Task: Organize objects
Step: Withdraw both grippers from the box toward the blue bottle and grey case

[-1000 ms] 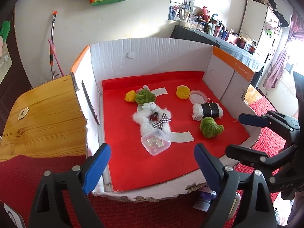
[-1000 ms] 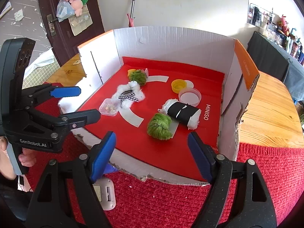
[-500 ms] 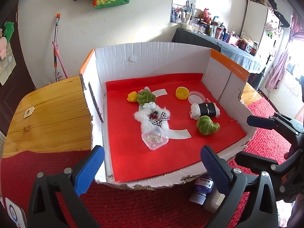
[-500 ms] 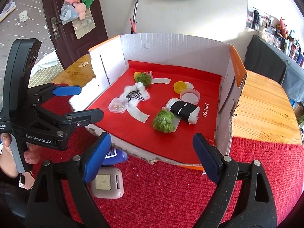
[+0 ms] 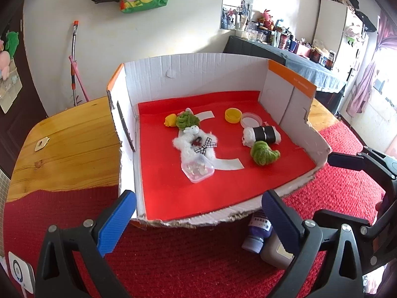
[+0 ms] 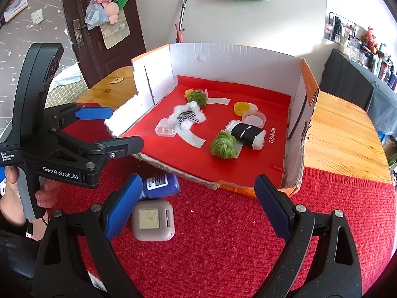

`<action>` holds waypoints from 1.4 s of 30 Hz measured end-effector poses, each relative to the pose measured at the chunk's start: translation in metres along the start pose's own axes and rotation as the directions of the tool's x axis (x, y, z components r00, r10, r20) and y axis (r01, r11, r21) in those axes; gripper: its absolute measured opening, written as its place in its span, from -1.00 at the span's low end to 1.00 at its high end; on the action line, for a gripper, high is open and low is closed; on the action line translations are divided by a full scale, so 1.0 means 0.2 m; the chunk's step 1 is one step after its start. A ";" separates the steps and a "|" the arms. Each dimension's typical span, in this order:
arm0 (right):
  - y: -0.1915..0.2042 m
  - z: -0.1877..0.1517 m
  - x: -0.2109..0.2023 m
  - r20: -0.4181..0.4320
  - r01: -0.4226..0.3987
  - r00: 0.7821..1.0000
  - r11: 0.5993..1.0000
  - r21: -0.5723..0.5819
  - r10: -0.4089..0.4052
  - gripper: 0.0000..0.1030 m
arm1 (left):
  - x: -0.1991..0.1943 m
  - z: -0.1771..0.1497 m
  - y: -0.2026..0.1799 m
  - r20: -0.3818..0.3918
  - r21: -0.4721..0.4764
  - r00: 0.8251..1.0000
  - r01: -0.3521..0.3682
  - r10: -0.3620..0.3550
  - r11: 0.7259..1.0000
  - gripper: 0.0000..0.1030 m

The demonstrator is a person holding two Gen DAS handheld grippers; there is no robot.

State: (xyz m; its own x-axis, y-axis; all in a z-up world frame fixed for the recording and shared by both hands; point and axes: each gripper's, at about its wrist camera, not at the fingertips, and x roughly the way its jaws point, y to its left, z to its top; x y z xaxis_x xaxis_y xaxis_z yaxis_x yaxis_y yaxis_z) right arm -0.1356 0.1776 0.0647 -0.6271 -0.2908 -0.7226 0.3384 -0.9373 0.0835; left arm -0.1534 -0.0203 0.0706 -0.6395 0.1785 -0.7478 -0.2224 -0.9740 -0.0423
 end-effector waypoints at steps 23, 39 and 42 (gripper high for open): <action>0.15 -0.17 0.11 -0.085 -0.041 0.996 0.998 -0.051 0.037 0.80 | -0.04 -0.12 -0.04 -0.014 0.028 1.000 0.026 -0.026 0.999 0.99; 0.04 -0.20 0.14 -0.090 0.057 0.994 0.998 -0.031 -0.059 0.80 | 0.01 -0.13 -0.08 -0.031 0.055 0.999 0.042 -0.041 0.998 0.99; -0.03 -0.20 0.13 -0.086 0.081 0.993 0.997 -0.005 -0.081 0.80 | 0.02 -0.13 -0.09 -0.029 0.058 0.999 0.038 -0.036 0.998 0.99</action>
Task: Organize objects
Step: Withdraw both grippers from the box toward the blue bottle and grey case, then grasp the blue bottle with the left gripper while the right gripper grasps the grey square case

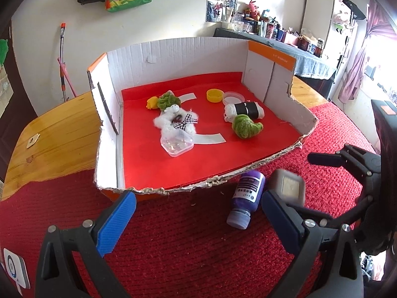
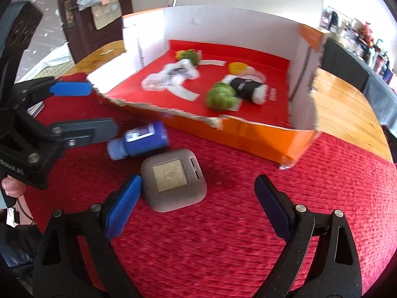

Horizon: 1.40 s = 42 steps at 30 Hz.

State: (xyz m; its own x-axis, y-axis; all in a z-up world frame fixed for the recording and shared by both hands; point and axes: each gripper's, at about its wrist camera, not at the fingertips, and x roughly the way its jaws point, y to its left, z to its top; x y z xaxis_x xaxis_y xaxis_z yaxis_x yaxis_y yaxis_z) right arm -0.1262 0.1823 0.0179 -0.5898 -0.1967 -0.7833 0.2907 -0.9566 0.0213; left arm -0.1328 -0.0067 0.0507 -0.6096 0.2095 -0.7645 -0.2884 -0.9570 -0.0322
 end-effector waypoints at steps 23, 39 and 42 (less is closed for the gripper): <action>0.03 0.04 0.02 0.000 -0.009 1.000 0.997 -0.080 0.009 0.18 | -0.03 -0.09 -0.20 0.083 0.244 0.995 -0.071 0.052 0.967 0.53; 0.02 0.02 0.04 -0.016 -0.050 0.999 0.998 -0.049 0.049 -0.02 | 0.06 -0.08 -0.19 0.018 0.245 1.000 -0.005 0.000 0.970 0.18; 0.02 0.02 0.04 -0.012 -0.049 0.999 0.998 -0.047 0.049 -0.02 | 0.09 -0.09 -0.22 0.017 0.272 1.000 -0.018 0.014 0.962 0.18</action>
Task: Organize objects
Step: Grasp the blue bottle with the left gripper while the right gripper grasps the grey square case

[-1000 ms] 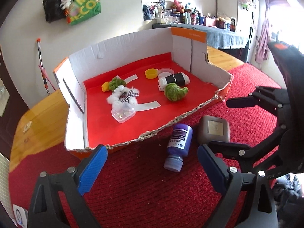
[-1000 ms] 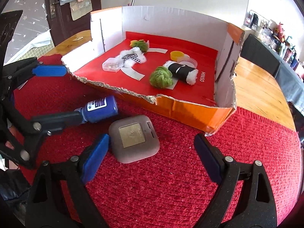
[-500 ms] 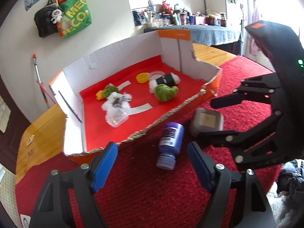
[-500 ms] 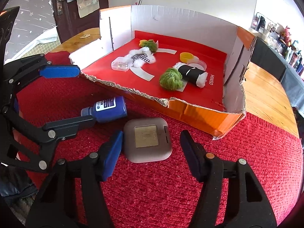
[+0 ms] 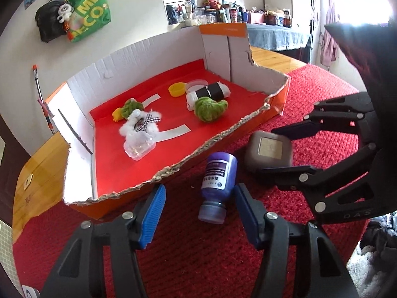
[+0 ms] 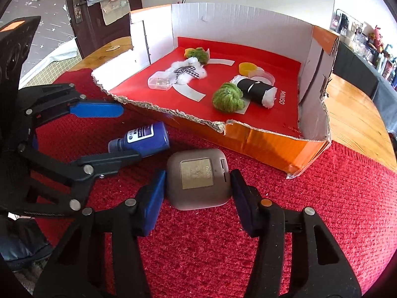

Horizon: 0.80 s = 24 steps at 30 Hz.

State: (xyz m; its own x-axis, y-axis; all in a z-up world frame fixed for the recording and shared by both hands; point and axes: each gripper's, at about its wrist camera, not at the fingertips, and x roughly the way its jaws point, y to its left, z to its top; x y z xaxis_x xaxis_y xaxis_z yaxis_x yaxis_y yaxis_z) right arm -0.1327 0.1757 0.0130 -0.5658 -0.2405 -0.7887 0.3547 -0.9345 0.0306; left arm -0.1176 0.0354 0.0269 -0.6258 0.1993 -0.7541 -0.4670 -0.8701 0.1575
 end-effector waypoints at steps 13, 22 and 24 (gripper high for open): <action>0.00 -0.02 0.01 0.024 0.004 1.000 1.000 0.019 -0.004 -0.04 | 0.04 0.01 -0.03 -0.009 -0.003 0.998 0.060 -0.060 0.998 -0.45; 0.00 -0.02 -0.02 0.031 -0.026 0.999 0.998 0.051 0.025 -0.04 | 0.01 -0.01 0.02 -0.015 -0.074 0.997 0.080 -0.082 0.994 -0.45; 0.02 -0.02 -0.03 0.030 -0.032 0.999 0.998 0.050 0.030 -0.04 | 0.00 -0.02 0.02 -0.013 -0.082 0.996 0.087 -0.089 0.993 -0.45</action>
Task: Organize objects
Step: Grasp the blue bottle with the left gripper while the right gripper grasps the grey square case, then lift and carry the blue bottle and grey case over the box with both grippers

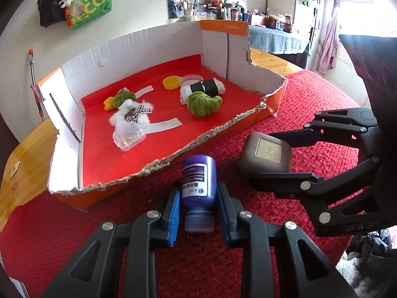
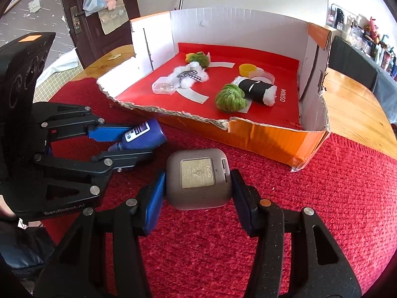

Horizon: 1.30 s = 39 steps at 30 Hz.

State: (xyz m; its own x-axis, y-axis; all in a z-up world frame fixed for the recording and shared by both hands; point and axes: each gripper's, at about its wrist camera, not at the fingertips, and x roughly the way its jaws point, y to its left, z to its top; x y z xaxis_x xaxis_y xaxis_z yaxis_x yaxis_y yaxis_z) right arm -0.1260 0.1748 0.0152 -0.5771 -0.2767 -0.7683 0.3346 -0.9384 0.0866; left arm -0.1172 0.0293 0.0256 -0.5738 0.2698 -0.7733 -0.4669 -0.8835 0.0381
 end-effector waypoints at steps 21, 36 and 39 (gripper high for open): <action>0.06 0.01 -0.14 0.018 -0.073 0.997 0.997 -0.004 0.073 -0.04 | -0.13 -0.01 0.01 0.021 -0.021 0.999 0.042 -0.041 0.999 -0.45; 0.05 0.19 -0.26 0.079 -0.108 0.991 0.994 -0.033 0.110 -0.04 | -0.22 0.16 0.14 0.077 -0.063 0.997 0.011 -0.006 0.998 -0.45; 0.02 0.23 -0.24 0.072 -0.116 0.990 0.993 -0.031 0.118 -0.04 | -0.20 0.19 0.18 0.061 -0.076 0.998 0.020 -0.015 0.997 -0.45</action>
State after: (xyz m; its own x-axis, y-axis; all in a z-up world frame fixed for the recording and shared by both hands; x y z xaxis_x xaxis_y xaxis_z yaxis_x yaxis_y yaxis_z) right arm -0.1317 0.1737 0.0819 -0.5853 -0.4001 -0.7052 0.4228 -0.8928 0.1556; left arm -0.1363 0.0018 0.0810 -0.6067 0.3063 -0.7336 -0.4259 -0.9044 -0.0255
